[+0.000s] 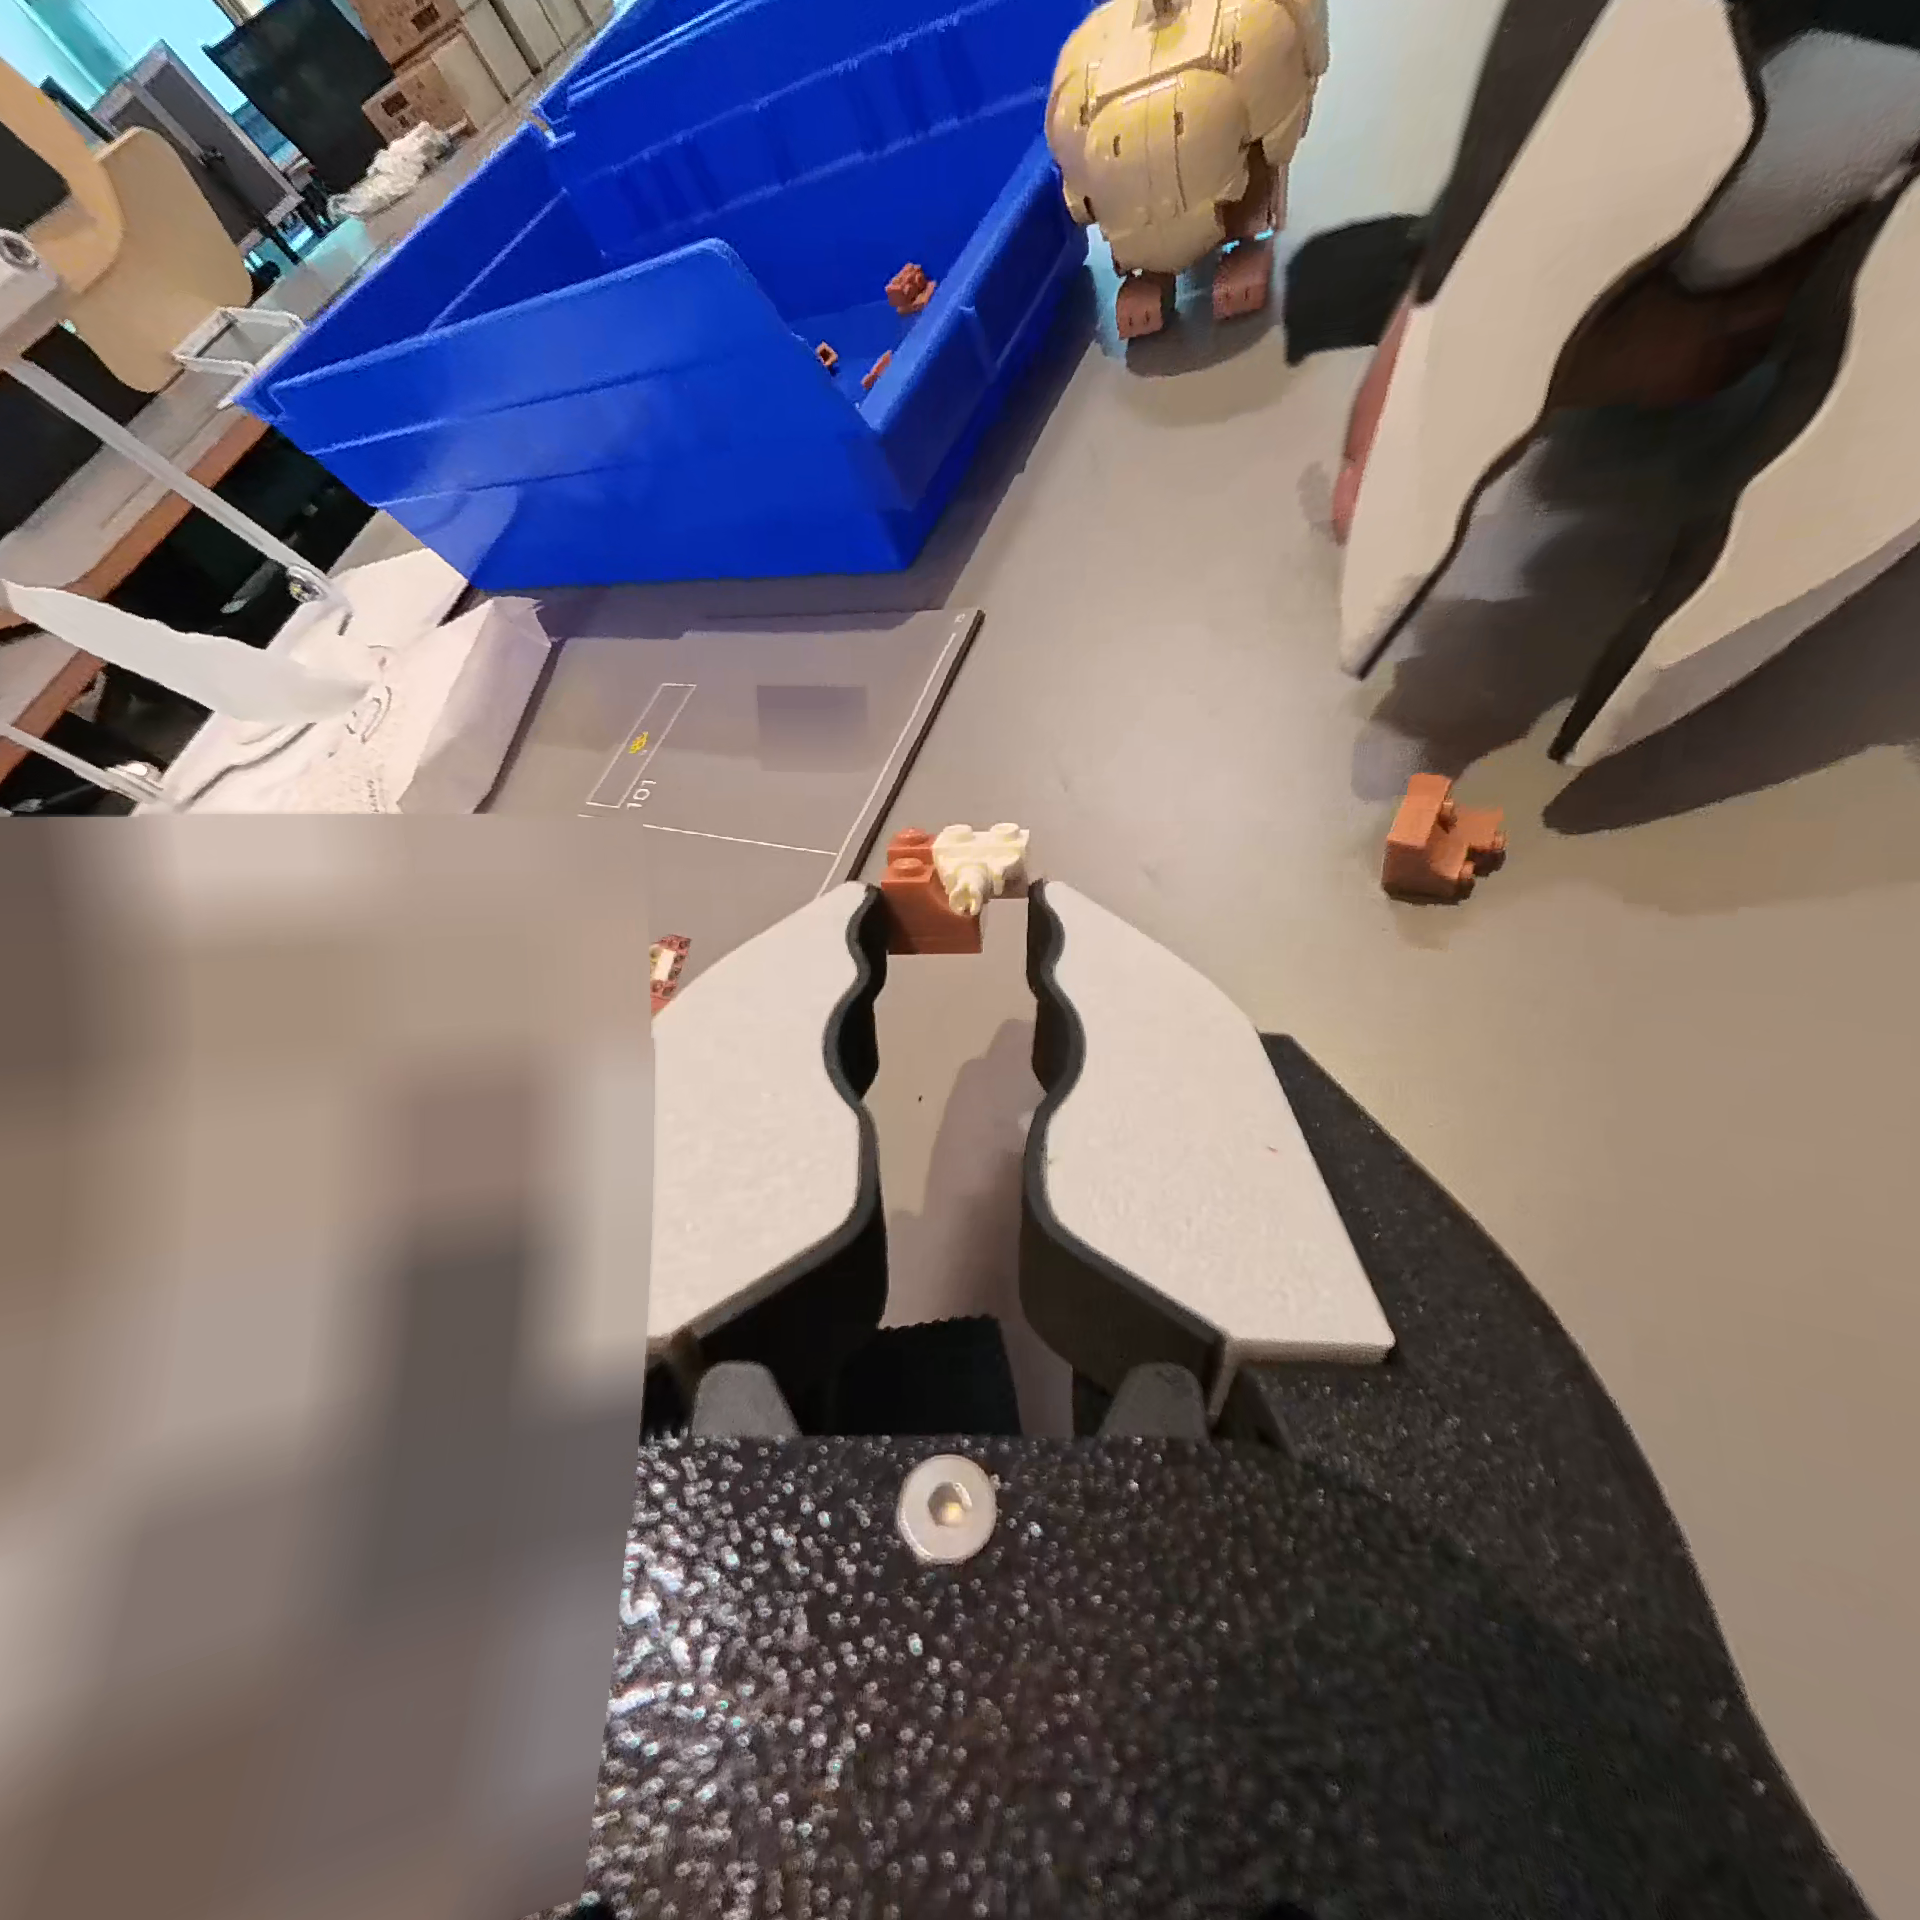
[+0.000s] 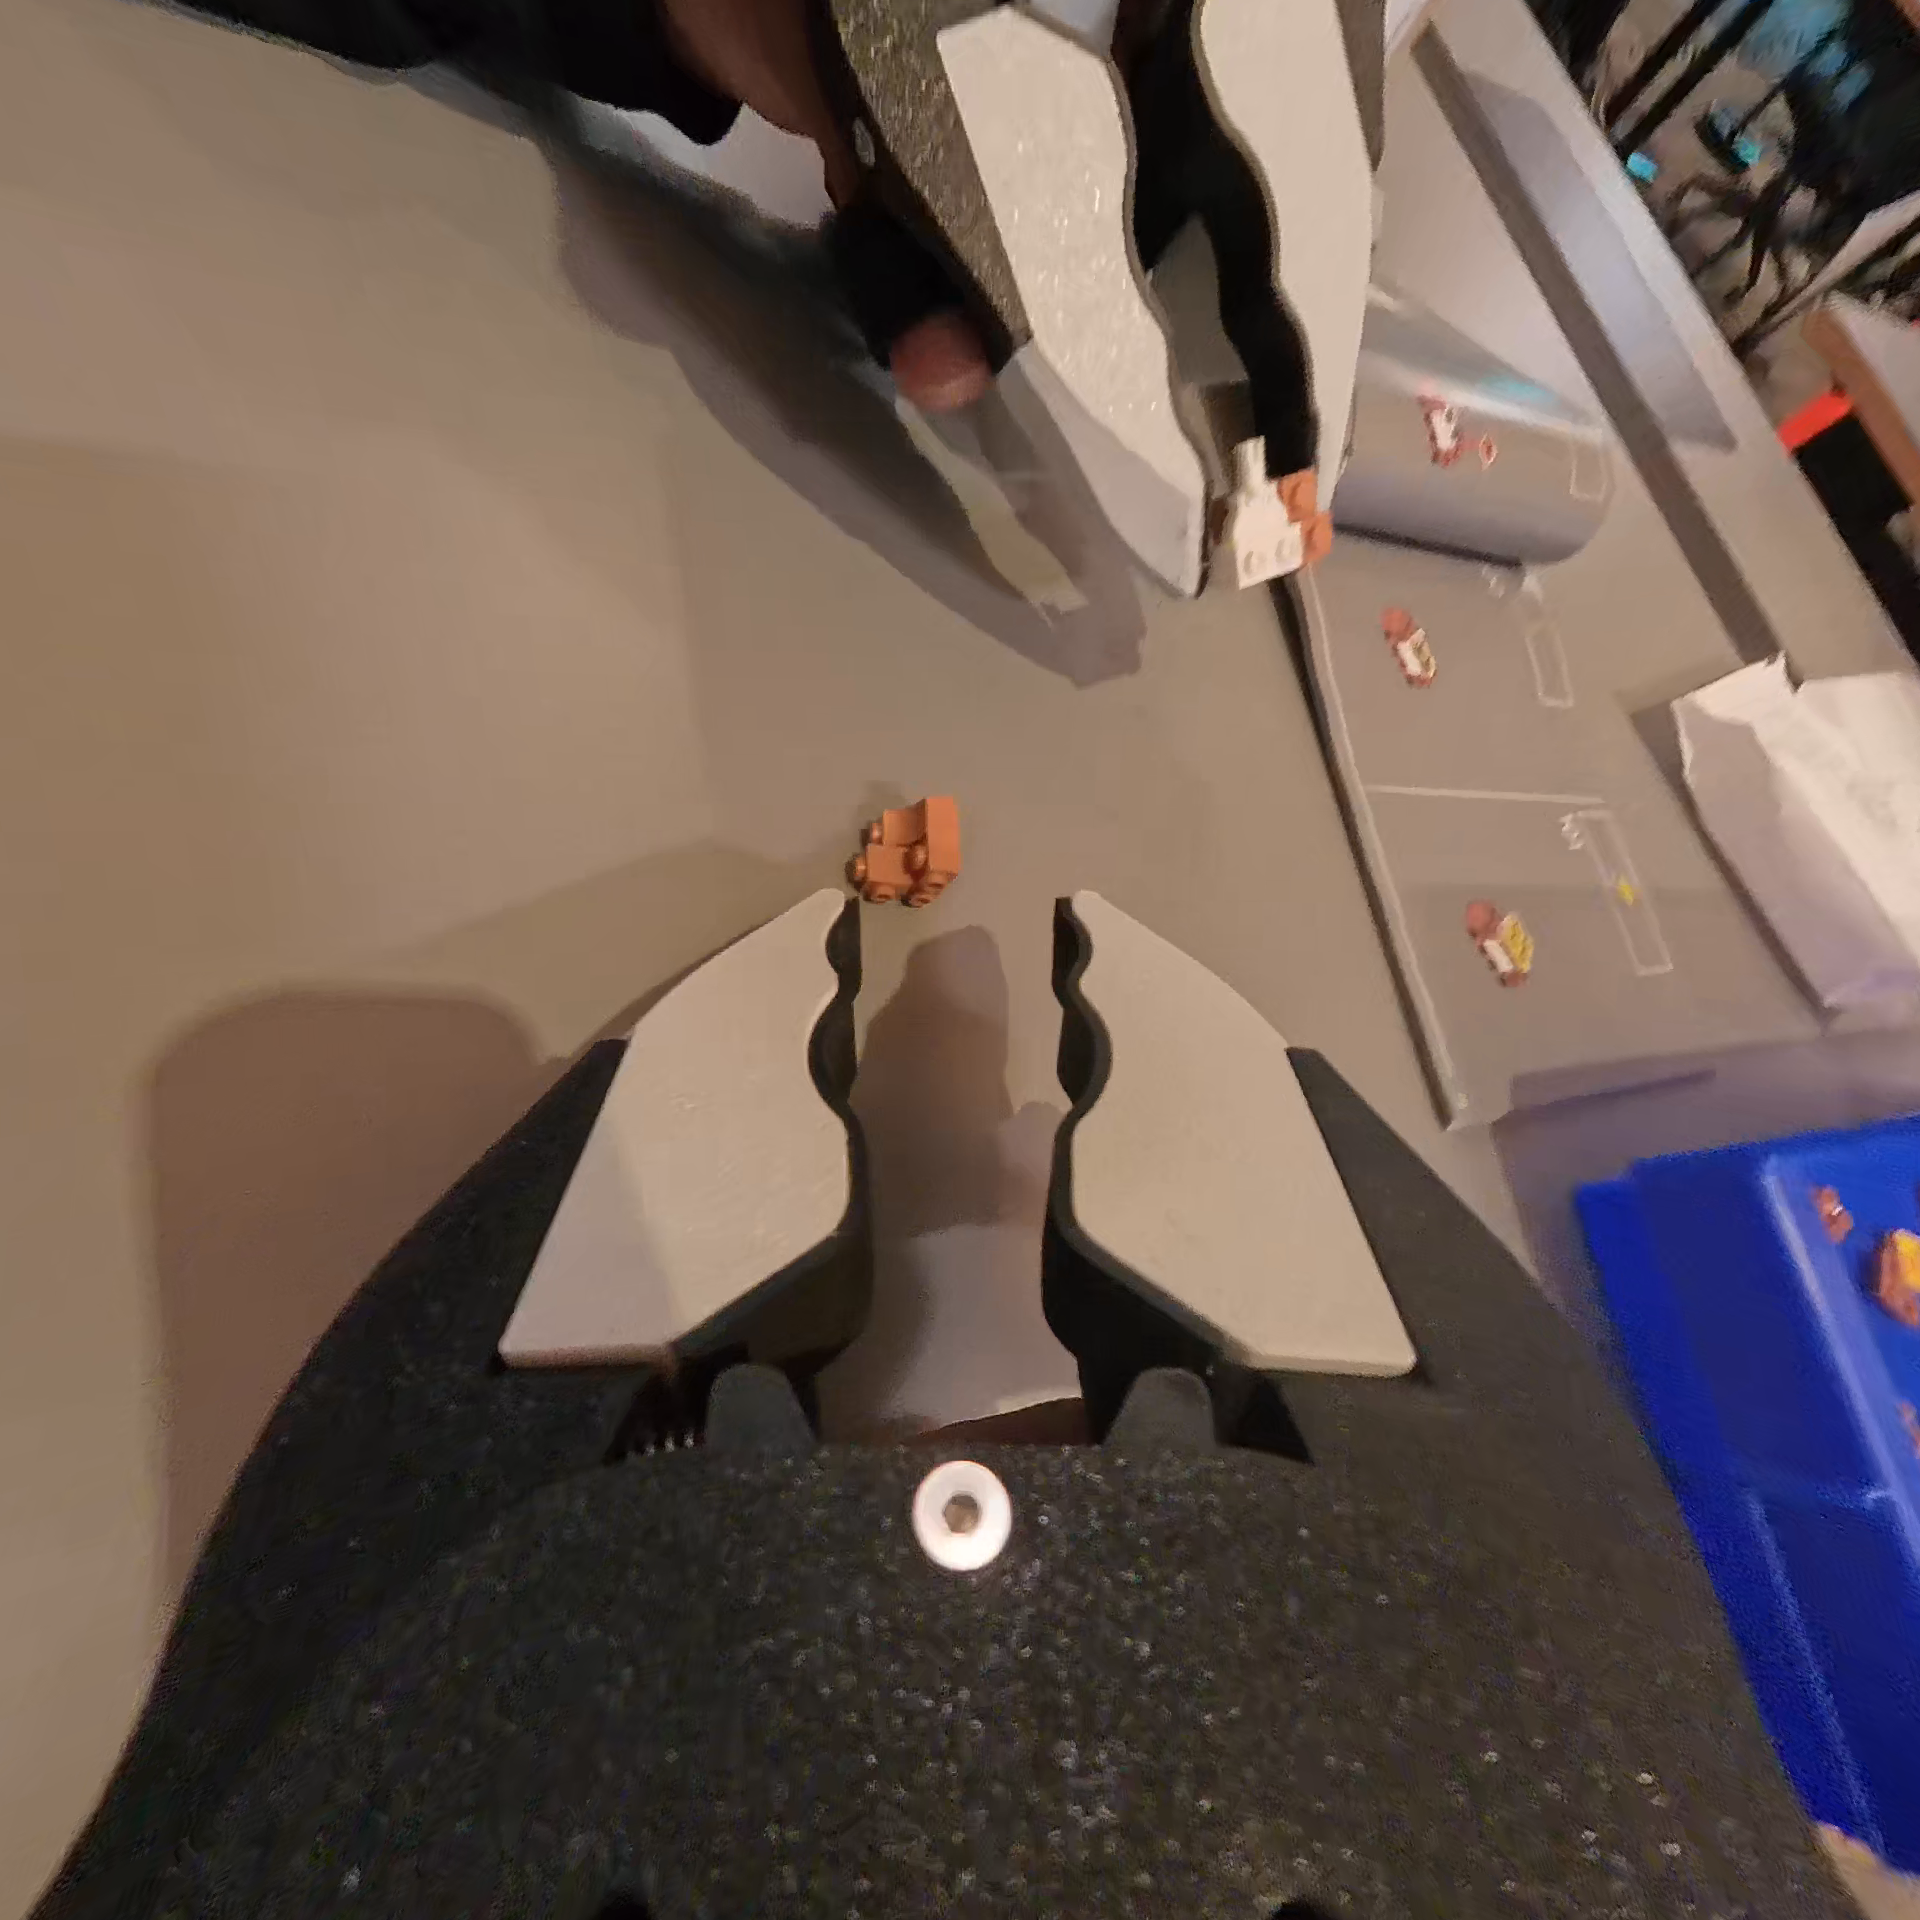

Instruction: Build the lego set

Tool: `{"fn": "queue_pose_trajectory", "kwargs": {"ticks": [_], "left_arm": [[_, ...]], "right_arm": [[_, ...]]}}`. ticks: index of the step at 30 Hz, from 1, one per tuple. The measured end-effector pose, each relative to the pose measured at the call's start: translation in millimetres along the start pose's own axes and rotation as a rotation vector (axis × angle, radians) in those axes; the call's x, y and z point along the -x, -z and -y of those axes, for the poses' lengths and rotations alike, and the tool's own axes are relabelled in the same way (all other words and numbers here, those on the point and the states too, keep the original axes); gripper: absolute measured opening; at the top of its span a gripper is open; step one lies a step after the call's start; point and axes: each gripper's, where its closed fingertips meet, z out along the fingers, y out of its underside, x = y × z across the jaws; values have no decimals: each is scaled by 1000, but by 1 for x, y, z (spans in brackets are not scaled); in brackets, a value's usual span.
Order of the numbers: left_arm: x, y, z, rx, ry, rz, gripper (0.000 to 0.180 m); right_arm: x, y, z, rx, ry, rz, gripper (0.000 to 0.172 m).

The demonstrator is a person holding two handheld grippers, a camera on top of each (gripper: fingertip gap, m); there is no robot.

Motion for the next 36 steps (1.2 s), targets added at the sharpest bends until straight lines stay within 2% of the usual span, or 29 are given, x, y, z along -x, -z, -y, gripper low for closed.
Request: {"fn": "queue_pose_trajectory", "kwargs": {"ticks": [5, 9, 15, 21, 23, 28, 32, 33, 36], "left_arm": [[-4, 4, 0, 4, 45, -25, 25], [-9, 12, 4, -39, 80, -55, 25], [0, 18, 4, -64, 111, -34, 25], [-2, 16, 2, -45, 91, -38, 25], [-1, 16, 2, -45, 97, -39, 25], [0, 17, 2, -53, 116, -49, 25], [-3, 15, 1, -41, 101, -59, 25], [-4, 15, 1, -39, 98, -63, 25], [-5, 15, 1, -40, 90, -66, 25]], "right_arm": [[3, -3, -1, 42, -26, -36, 28], [-5, -7, -3, 40, 34, -11, 23], [-2, -2, 18, -70, -100, 202, 26], [-7, -17, 6, 21, -184, 275, 13], [-6, -18, 8, 3, -212, 317, 11], [-7, -14, 16, -48, -238, 333, 15], [-1, -19, 7, 20, -199, 333, 11], [-3, -20, 8, 13, -221, 329, 4], [-18, -24, 4, 40, -355, 299, 0]]}}
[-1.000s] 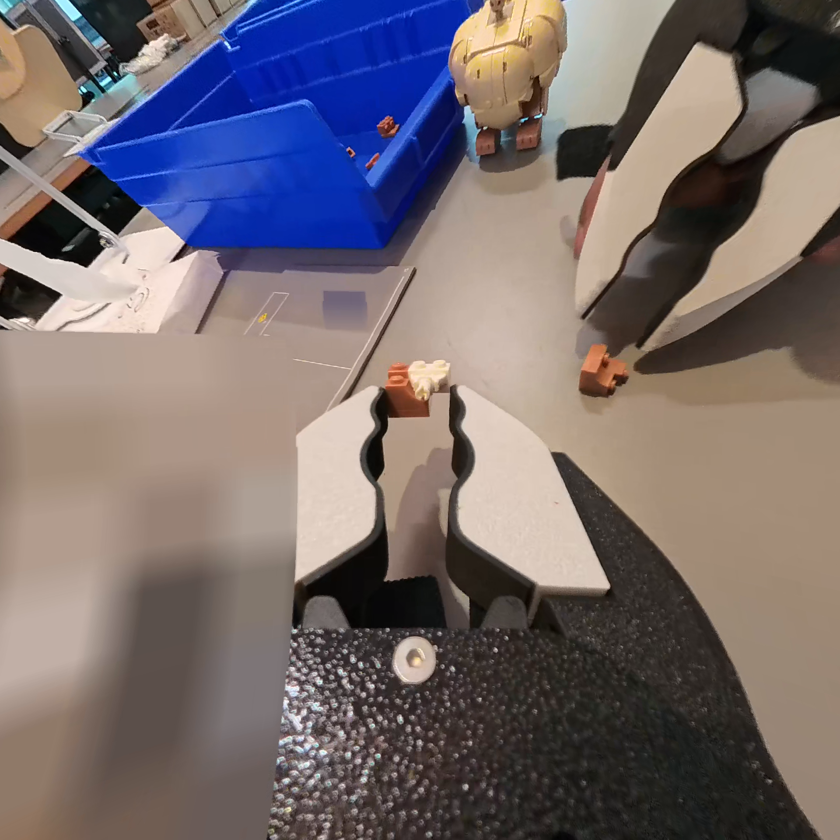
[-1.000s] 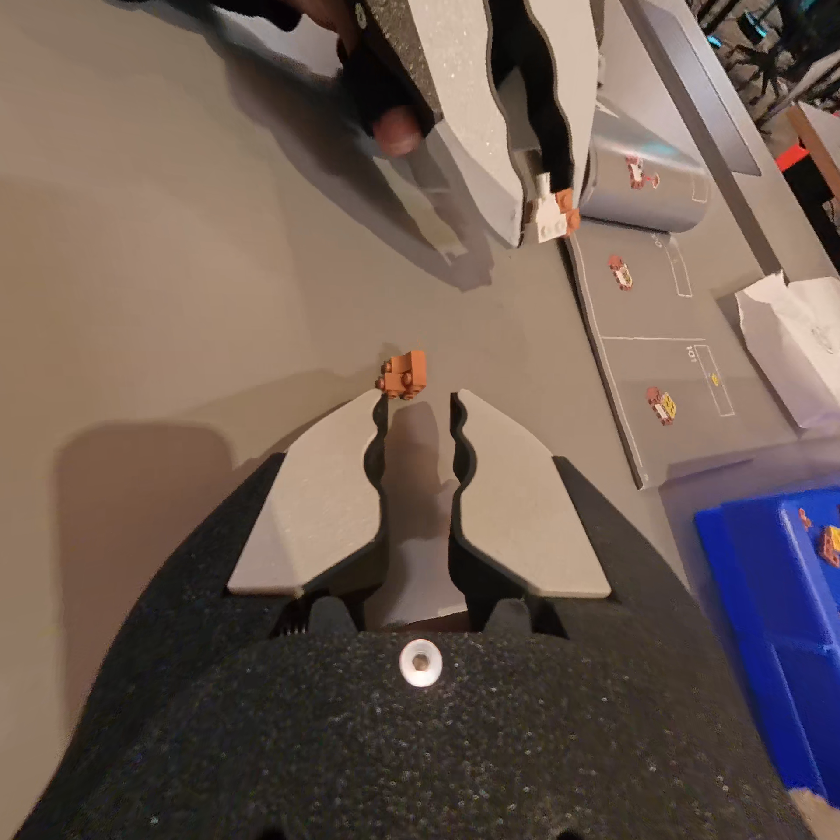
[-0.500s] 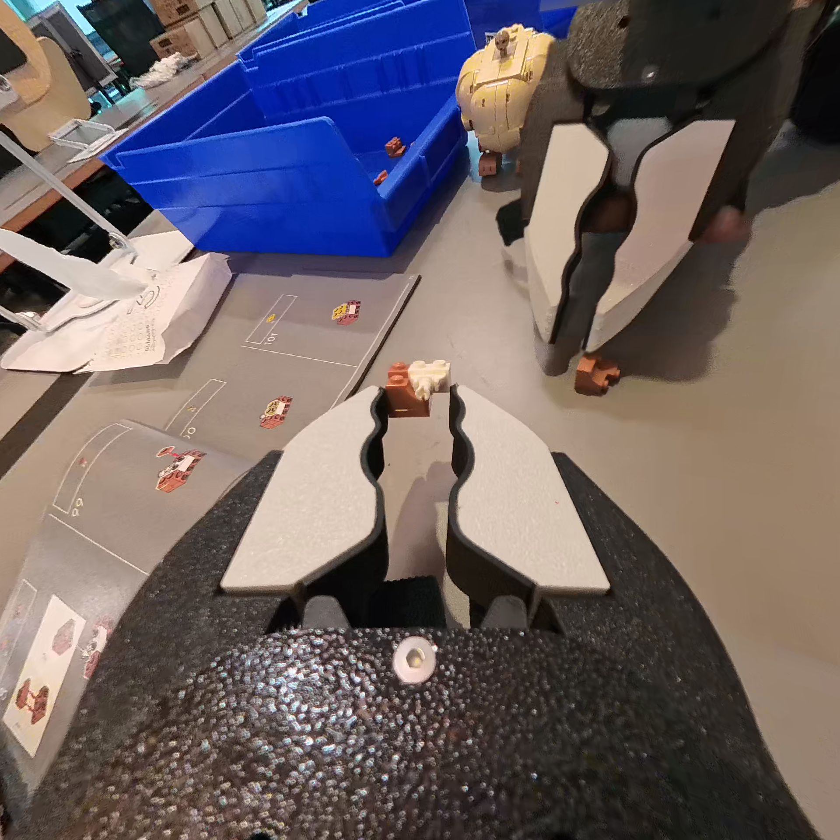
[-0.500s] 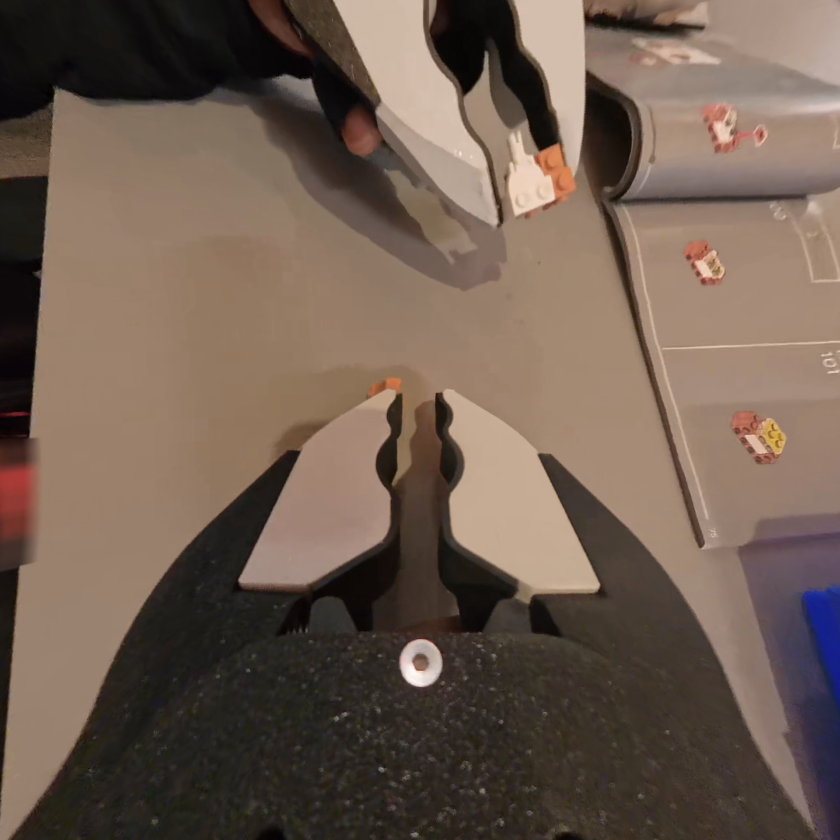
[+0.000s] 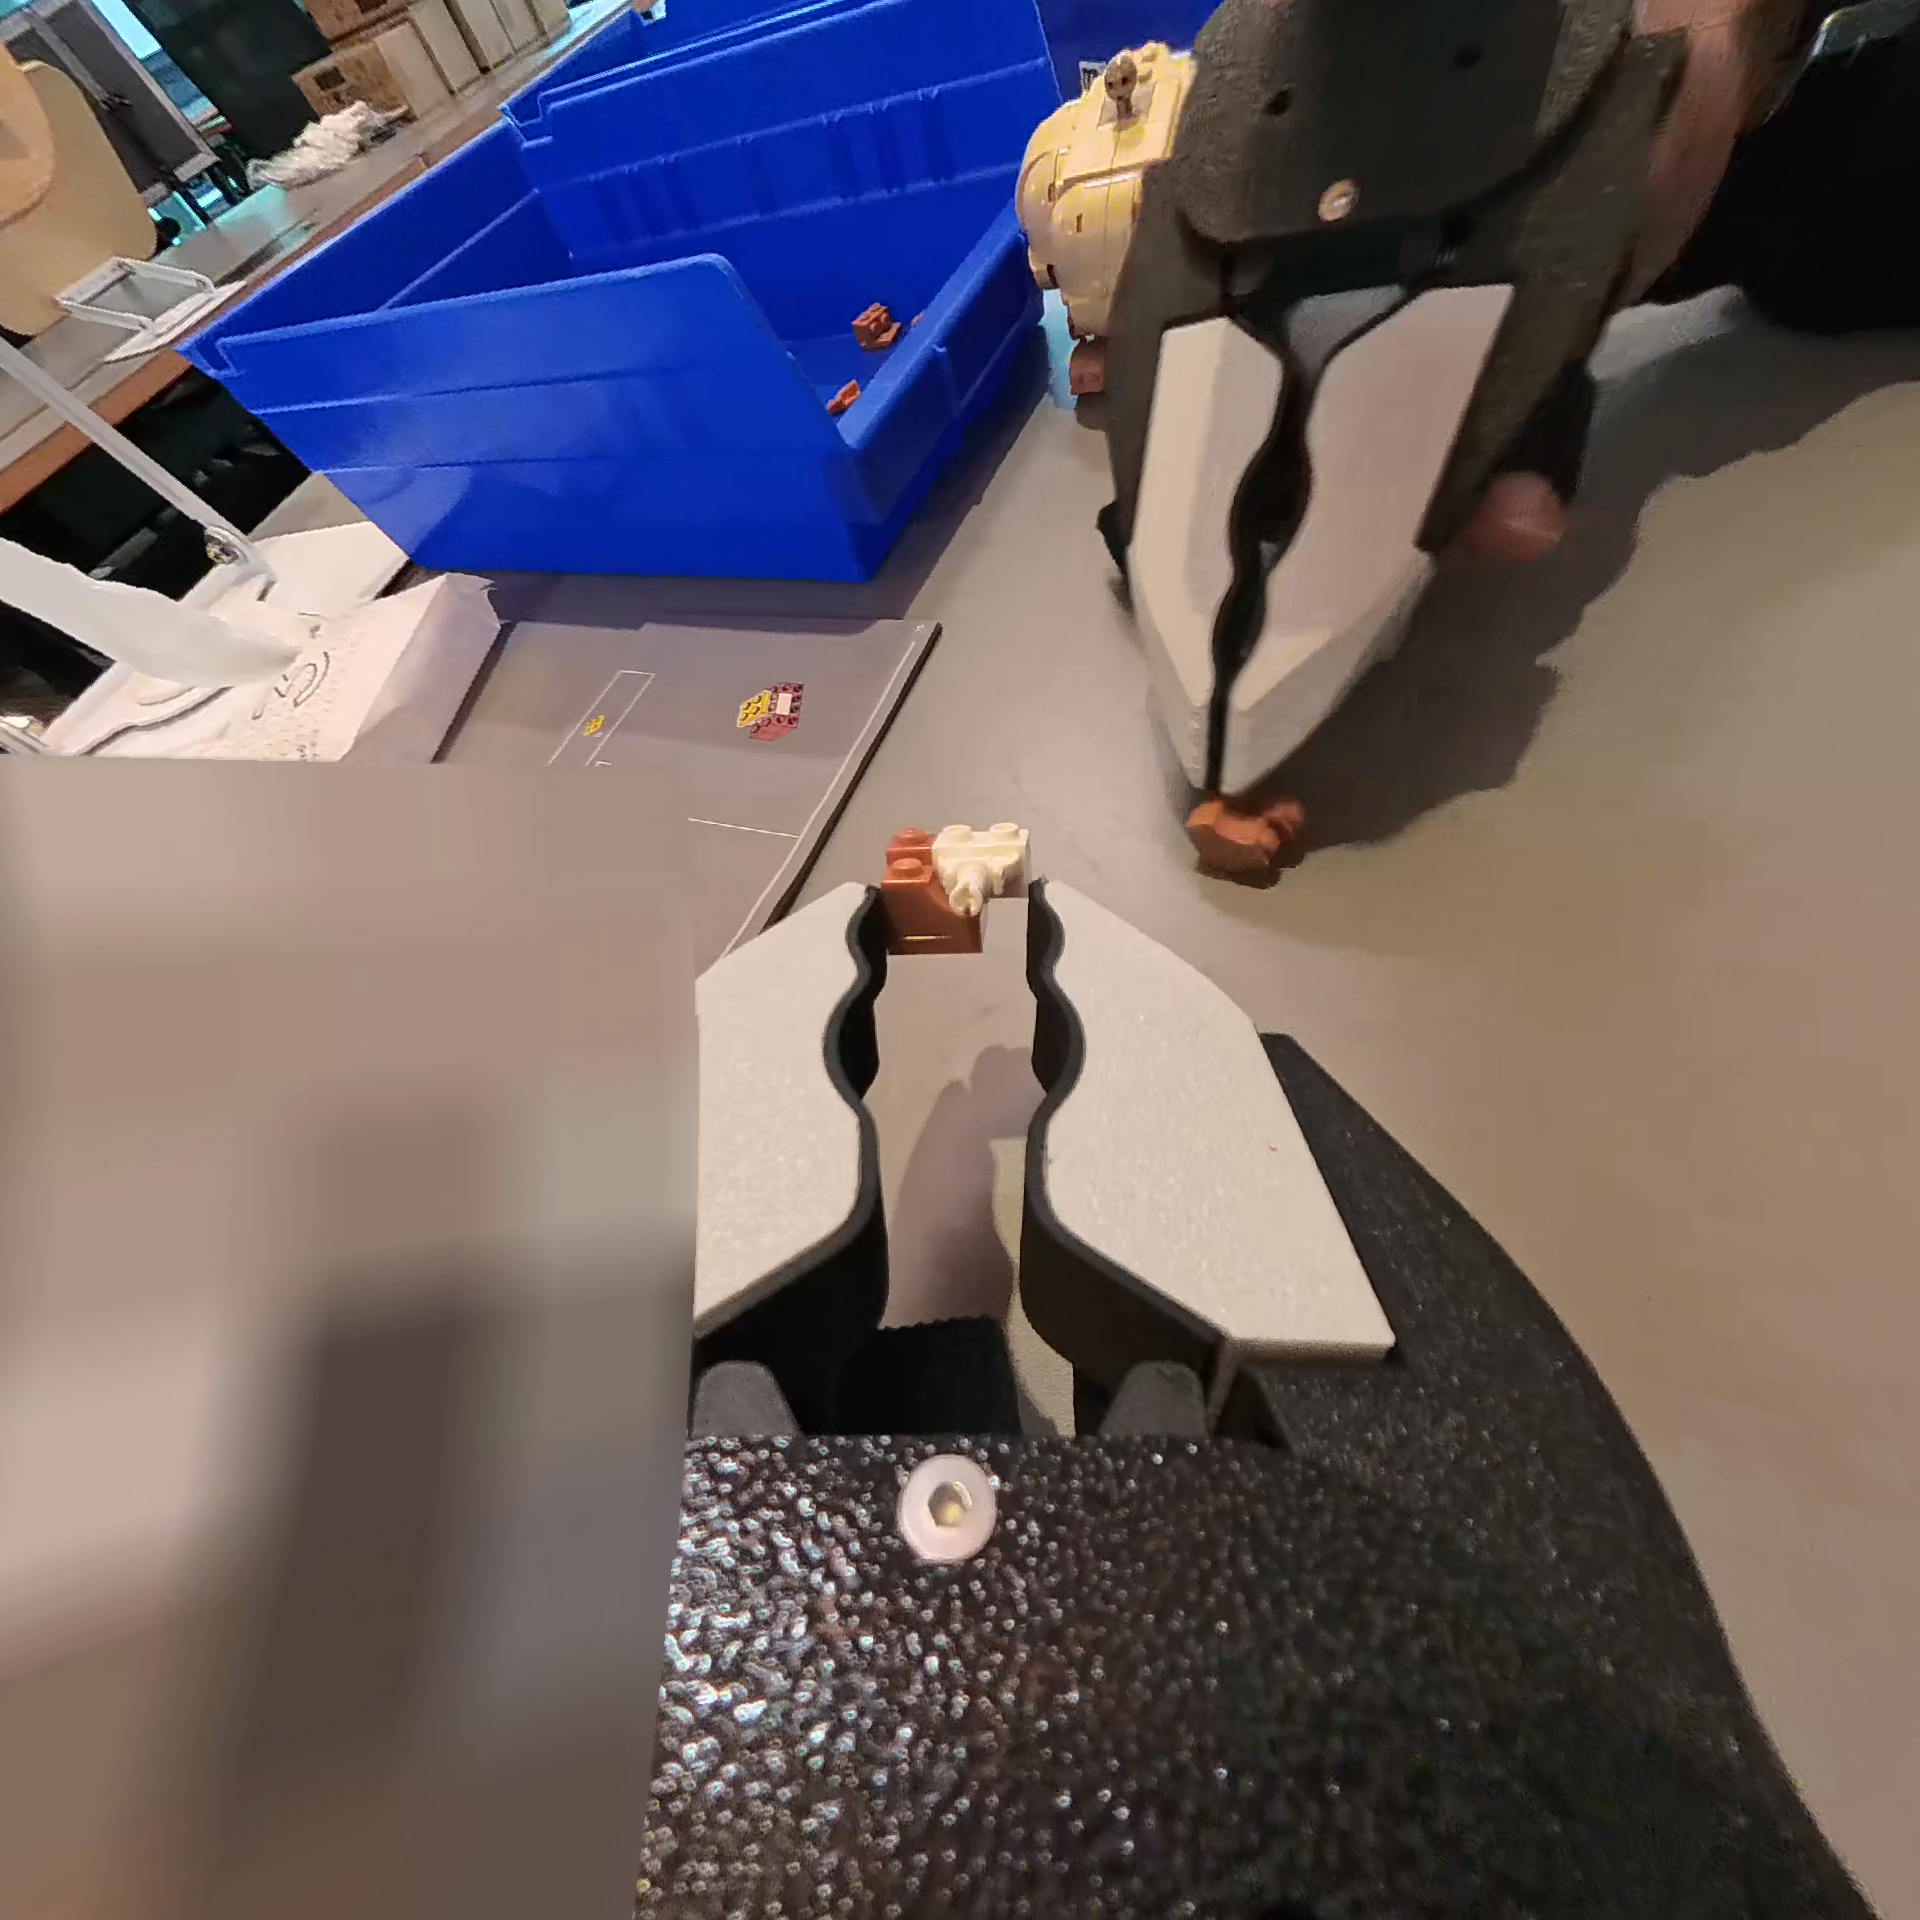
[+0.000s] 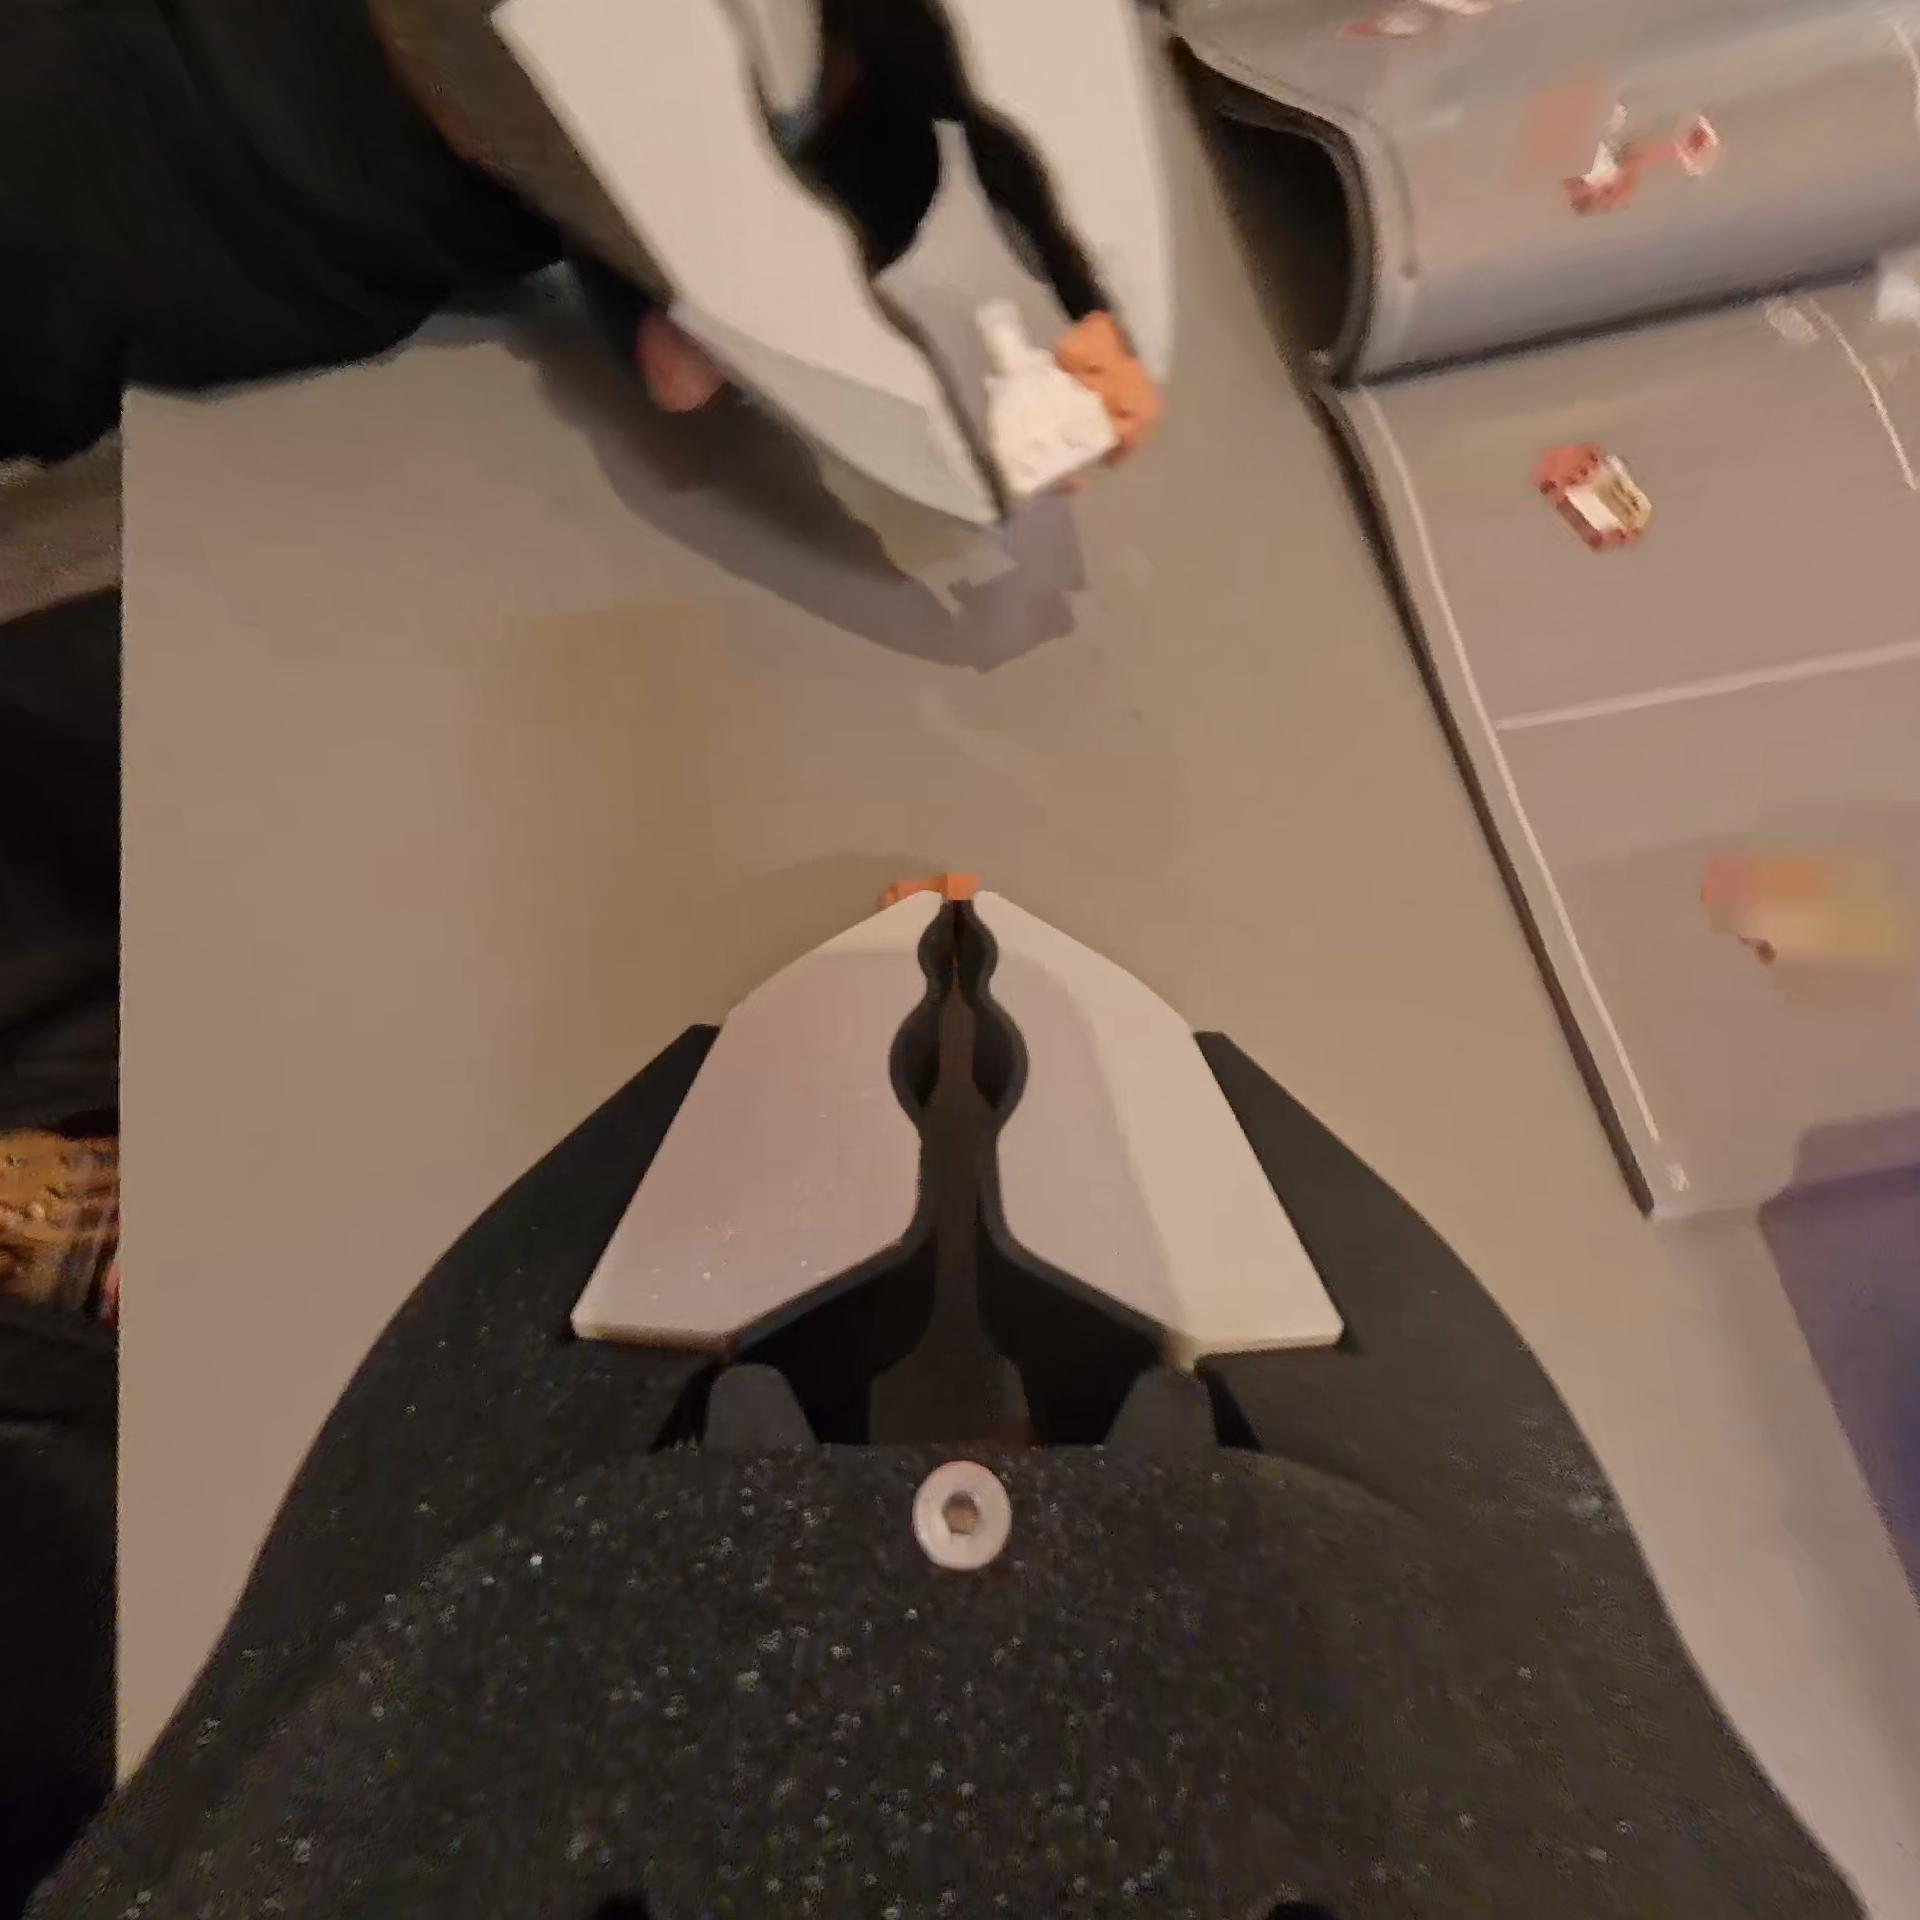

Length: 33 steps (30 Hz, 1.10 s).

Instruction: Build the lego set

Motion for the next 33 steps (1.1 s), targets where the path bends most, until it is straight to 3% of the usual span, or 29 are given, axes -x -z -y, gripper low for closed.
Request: {"fn": "queue_pose_trajectory", "kwargs": {"ticks": [6, 10, 14, 18, 21, 22, 27, 33], "left_arm": [[-3, 0, -1, 6, -15, -12, 25], [-6, -1, -1, 8, -26, -22, 25], [-6, 0, -1, 7, -27, -24, 25], [-8, -1, -1, 8, -30, -37, 25], [-14, 0, 3, -8, -5, -72, 25], [-16, 0, 4, -15, 11, -88, 25], [-25, 4, 13, -55, 219, -216, 25], [-18, 10, 26, -166, 532, -331, 24]], "right_arm": [[-18, -3, -5, 44, -219, 2, 0], [-25, 3, 1, -12, -206, -73, 11], [-3, 10, 6, -72, -222, -144, 26], [6, 2, -6, 31, -117, -328, 35], [-1, -4, -12, 90, -73, -395, 27], [-1, -5, -10, 80, -65, -383, 18], [4, -9, -5, 55, -50, -226, 17], [12, 3, 28, -147, 51, -34, 11]]}}
